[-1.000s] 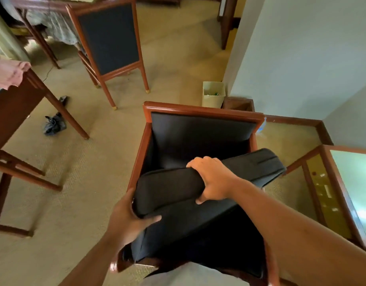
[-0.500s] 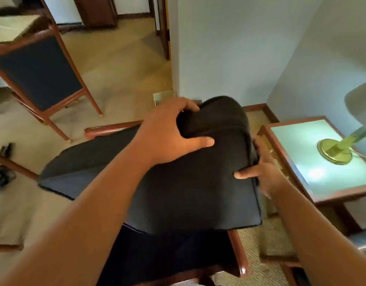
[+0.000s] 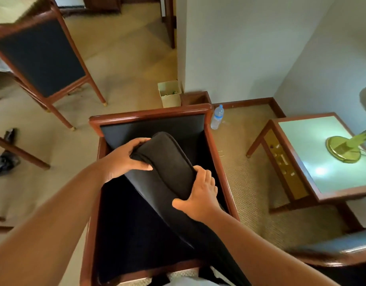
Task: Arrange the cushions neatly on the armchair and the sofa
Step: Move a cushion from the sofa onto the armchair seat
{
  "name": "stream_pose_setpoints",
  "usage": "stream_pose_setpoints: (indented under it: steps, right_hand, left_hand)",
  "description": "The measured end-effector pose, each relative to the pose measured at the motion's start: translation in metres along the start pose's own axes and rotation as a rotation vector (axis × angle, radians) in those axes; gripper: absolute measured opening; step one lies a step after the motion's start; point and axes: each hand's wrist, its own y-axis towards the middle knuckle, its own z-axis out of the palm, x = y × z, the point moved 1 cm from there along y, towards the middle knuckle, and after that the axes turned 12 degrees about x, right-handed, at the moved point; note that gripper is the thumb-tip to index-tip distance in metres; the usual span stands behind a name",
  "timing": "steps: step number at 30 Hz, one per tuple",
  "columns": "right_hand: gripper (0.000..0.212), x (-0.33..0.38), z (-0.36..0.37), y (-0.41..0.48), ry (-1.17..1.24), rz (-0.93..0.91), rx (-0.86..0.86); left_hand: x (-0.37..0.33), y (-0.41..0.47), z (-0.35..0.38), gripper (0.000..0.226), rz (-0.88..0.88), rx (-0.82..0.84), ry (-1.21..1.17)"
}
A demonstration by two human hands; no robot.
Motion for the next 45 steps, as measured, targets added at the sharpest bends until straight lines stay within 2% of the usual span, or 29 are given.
stream_pose_setpoints:
  steps: [2,6,9,11,13,14,17,21,25,29,32,36,39,42,45]
  right_hand:
    - [0.121,0.005,-0.008,0.005,-0.042,-0.011,0.029]
    - [0.131,0.044,-0.027,0.013,0.043,-0.174,-0.02]
    - [0.117,0.075,-0.037,0.017,-0.031,-0.203,-0.191]
    - [0.091,0.077,-0.04,0.011,-0.136,-0.193,-0.323]
    - [0.07,0.066,-0.041,-0.003,-0.169,-0.183,-0.355]
    - [0.067,0.058,-0.042,-0.01,-0.171,-0.172,-0.343]
    - [0.074,0.041,-0.045,-0.036,-0.173,-0.098,-0.305]
    - [0.078,0.023,-0.042,-0.079,-0.117,0.007,-0.293]
    - [0.097,0.006,-0.042,-0.119,-0.125,0.159,-0.177]
    - [0.115,-0.006,-0.036,-0.159,-0.25,0.295,-0.055]
    - [0.12,-0.013,-0.027,-0.191,-0.324,0.345,0.011]
    - [0.115,-0.034,-0.005,-0.231,-0.364,0.389,-0.047]
    - [0.115,-0.058,0.009,-0.251,-0.381,0.433,-0.093]
    - [0.114,-0.089,0.017,-0.27,-0.425,0.466,-0.059]
    - [0.1,-0.114,0.02,-0.286,-0.427,0.412,-0.048]
  left_hand:
    - [-0.003,0.003,-0.001,0.088,-0.002,0.038,-0.067]
    - [-0.01,0.0,0.006,0.076,-0.018,0.089,-0.459]
    - [-0.013,-0.005,0.022,0.062,0.052,0.159,-0.474]
    - [-0.009,-0.005,0.037,0.059,0.129,0.076,-0.433]
    - [0.001,-0.001,0.048,0.06,0.173,0.023,-0.326]
    - [0.007,0.0,0.051,0.064,0.159,0.017,-0.233]
    - [0.03,0.015,0.041,0.078,0.048,0.046,0.083]
    - [0.034,0.034,0.042,0.098,-0.006,0.305,0.777]
    - [0.02,0.039,0.064,0.131,-0.019,0.41,1.114]
    - [0.012,0.042,0.081,0.133,-0.057,0.49,1.278]
    - [0.013,0.041,0.097,0.128,-0.004,0.484,1.45]
    - [0.011,0.029,0.131,0.118,0.171,0.52,1.467]
    - [0.008,0.008,0.164,0.108,0.259,0.481,1.528]
    - [0.014,-0.018,0.199,0.1,0.291,0.48,1.57]
    - [0.023,-0.044,0.218,0.088,0.287,0.455,1.519]
